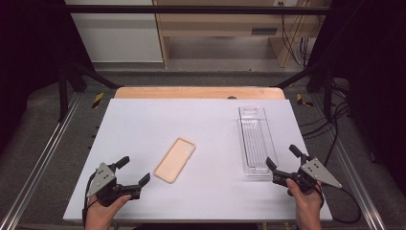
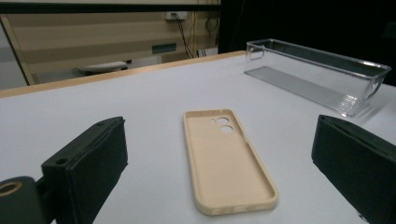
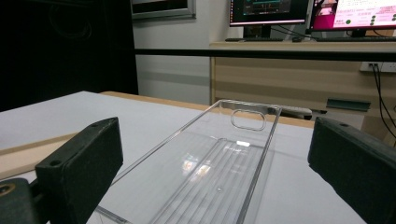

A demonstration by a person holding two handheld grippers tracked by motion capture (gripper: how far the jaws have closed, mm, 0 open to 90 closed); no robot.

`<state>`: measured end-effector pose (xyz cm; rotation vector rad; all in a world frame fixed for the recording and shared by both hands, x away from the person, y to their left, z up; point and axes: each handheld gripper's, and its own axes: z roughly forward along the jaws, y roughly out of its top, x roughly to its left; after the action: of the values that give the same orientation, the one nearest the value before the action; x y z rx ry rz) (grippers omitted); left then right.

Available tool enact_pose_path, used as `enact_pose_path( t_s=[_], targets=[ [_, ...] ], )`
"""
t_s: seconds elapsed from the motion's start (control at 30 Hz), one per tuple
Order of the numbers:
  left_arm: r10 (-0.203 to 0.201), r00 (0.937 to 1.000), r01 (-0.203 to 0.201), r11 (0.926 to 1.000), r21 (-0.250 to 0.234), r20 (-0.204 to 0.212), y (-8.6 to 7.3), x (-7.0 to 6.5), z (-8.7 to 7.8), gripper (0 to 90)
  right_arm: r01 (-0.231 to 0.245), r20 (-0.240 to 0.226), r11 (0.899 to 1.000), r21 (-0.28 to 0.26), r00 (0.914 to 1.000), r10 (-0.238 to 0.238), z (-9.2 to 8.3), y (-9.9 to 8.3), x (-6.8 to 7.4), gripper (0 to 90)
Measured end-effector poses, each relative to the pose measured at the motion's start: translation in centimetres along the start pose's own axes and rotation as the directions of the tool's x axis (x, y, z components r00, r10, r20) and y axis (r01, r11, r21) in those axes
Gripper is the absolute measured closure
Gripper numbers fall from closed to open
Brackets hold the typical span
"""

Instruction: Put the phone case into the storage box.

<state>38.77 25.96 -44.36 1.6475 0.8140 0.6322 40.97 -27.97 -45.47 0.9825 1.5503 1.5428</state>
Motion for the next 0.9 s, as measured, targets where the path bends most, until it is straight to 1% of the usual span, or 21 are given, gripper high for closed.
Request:
enact_pose_path(
  t_s=[0.03,0.07,0.13,0.2,0.27,0.33,0.37,0.4,0.47,0.57,0.6,0.67,0.73,0.83,0.87,0.9],
  targets=[
    [0.010,0.9996,-0.009,0.9997,0.024,-0.025,0.7,-0.5,0.3,2.8,0.007,0.009,1.000,0.002,0.9999,-0.007,-0.1,0.0,0.0,3.0],
    [0.016,0.9995,-0.015,0.9991,0.039,-0.026,1.0,-0.7,0.5,2.7,0.007,0.015,1.000,-0.002,0.9999,-0.007,-0.1,0.1,0.0,3.0],
    [0.011,0.9998,-0.010,0.9985,0.055,-0.018,1.6,-1.0,0.8,2.7,0.002,0.016,1.000,-0.010,0.9999,-0.002,-0.1,0.1,0.0,2.9],
    [0.015,0.9999,-0.014,0.9973,0.073,-0.001,2.2,-1.2,1.3,2.7,-0.001,0.013,1.000,-0.001,0.9999,0.001,0.0,0.0,0.0,2.8],
    [0.027,0.9996,-0.027,0.9944,0.103,0.001,2.7,-1.4,2.0,2.7,0.006,0.008,1.000,0.001,1.0000,-0.006,0.0,0.0,0.0,2.8],
    [0.042,0.9991,-0.043,0.9911,0.126,0.010,3.0,-1.6,2.7,2.7,0.011,0.004,1.000,-0.007,0.9999,-0.011,0.0,0.1,0.2,2.6],
    [0.049,0.9987,-0.050,0.9875,0.150,0.013,3.0,-1.7,3.2,2.8,0.013,0.005,1.000,-0.004,0.9999,-0.013,0.0,0.2,0.3,2.5],
    [0.049,0.9988,-0.049,0.9851,0.164,0.007,3.0,-1.9,3.5,2.8,0.015,0.004,1.000,-0.004,0.9999,-0.015,0.0,0.2,0.3,2.3],
    [0.046,0.9985,-0.051,0.9801,0.192,0.029,2.8,-2.3,4.5,2.7,0.013,0.001,1.000,-0.007,0.9999,-0.013,0.0,0.1,0.4,2.3],
    [0.059,0.9975,-0.067,0.9690,0.238,0.040,2.4,-2.9,5.8,3.1,0.010,0.000,1.000,-0.011,0.9999,-0.010,-0.1,0.1,0.3,1.9],
    [0.051,0.9977,-0.060,0.9674,0.246,0.044,2.3,-3.0,6.2,3.2,0.006,0.000,1.000,-0.008,1.0000,-0.006,-0.1,0.1,0.3,1.9],
    [0.030,0.9974,-0.047,0.9640,0.262,0.066,2.2,-3.1,6.9,3.2,0.010,-0.001,1.000,-0.008,1.0000,-0.010,0.0,0.0,0.2,1.9],
    [0.034,0.9966,-0.054,0.9592,0.278,0.075,2.1,-3.2,7.5,3.2,0.011,-0.001,1.000,-0.007,0.9999,-0.011,-0.1,0.0,0.2,1.9],
    [0.030,0.9952,-0.056,0.9544,0.293,0.093,2.3,-3.3,7.9,3.8,0.013,-0.002,1.000,-0.011,0.9999,-0.013,0.0,0.0,0.2,1.9],
    [0.030,0.9952,-0.056,0.9544,0.293,0.093,2.3,-3.3,7.9,3.8,0.013,-0.001,1.000,-0.010,0.9999,-0.013,0.1,0.0,0.2,2.0],
    [0.029,0.9928,-0.066,0.9449,0.321,0.116,2.4,-3.3,8.2,3.7,0.012,-0.002,1.000,-0.010,0.9999,-0.012,0.1,0.1,0.3,2.0]
  ],
)
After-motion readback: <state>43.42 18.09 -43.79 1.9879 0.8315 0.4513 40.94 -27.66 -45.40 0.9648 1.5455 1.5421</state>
